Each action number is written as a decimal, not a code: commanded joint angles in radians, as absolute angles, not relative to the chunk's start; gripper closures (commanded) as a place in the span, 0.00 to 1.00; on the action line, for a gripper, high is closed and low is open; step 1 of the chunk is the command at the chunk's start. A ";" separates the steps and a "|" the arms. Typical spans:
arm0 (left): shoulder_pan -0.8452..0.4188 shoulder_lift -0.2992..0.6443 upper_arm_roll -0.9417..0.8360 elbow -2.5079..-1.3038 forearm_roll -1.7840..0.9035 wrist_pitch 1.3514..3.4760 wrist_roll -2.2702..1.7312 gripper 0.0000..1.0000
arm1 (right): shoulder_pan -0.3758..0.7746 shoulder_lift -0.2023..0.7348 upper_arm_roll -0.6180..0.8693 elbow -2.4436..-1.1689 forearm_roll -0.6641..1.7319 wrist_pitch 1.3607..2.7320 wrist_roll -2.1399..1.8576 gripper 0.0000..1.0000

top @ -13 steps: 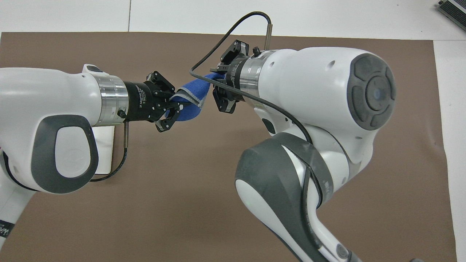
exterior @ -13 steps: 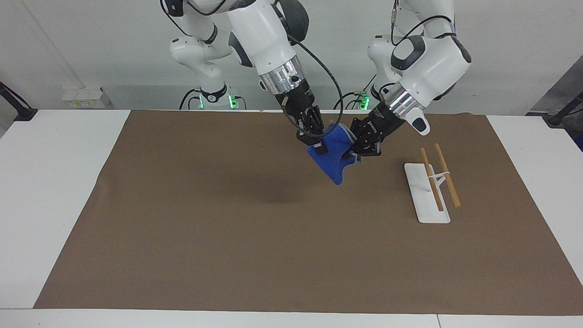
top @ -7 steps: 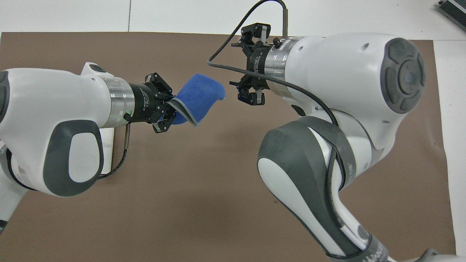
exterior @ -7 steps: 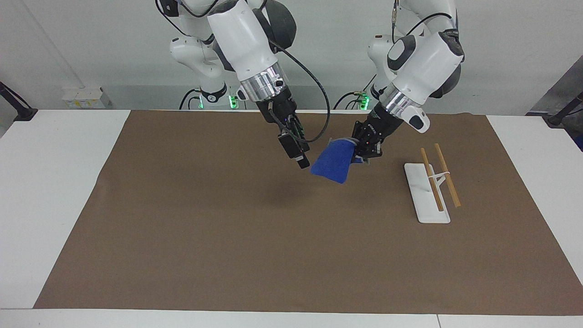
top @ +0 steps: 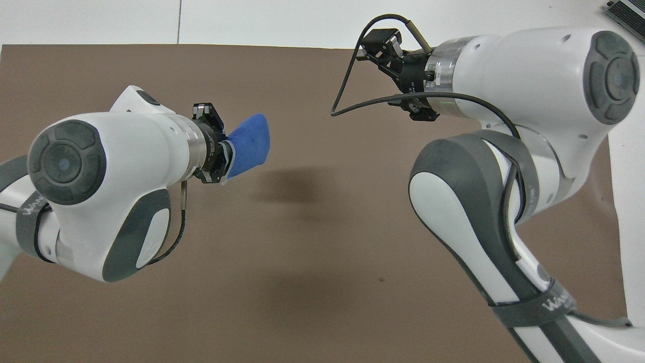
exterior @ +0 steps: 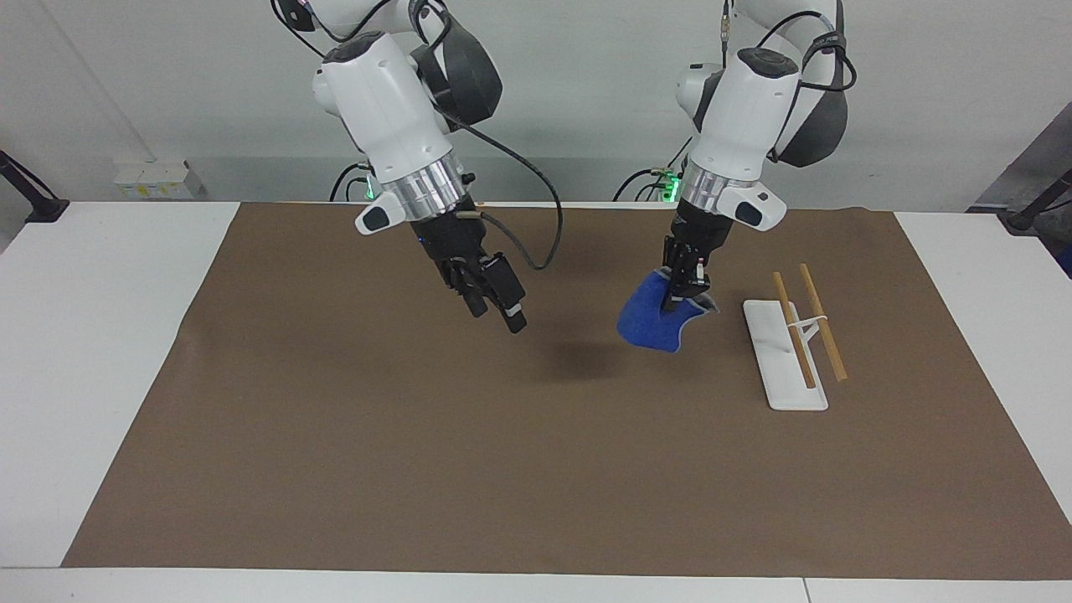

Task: Right arm passes towel to left arm to hang
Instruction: 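Move the towel with the left gripper toward the rack while the right gripper withdraws, then drape the towel over the rack crossbar and open the left gripper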

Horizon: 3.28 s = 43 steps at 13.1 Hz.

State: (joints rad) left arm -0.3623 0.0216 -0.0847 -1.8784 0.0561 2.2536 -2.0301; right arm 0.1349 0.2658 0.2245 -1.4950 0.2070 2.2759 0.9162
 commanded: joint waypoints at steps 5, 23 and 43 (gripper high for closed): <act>-0.330 -0.093 -0.074 -2.071 0.493 2.267 -2.206 1.00 | -0.008 0.252 0.229 -1.522 -0.003 2.131 0.169 0.00; 0.020 -0.212 -0.075 -2.408 1.065 2.686 -2.396 1.00 | -0.187 0.232 0.232 -1.365 -0.085 1.638 -0.069 0.00; 0.084 -0.230 -0.060 -2.370 0.993 2.680 -2.479 0.00 | -0.195 0.133 0.238 -1.465 -0.054 1.535 0.067 0.00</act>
State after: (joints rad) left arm 0.0732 -0.2062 -0.0560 -2.3745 1.0091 2.6949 -2.4749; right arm -0.1868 0.1650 0.2350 -1.4225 -0.0779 1.5108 0.0574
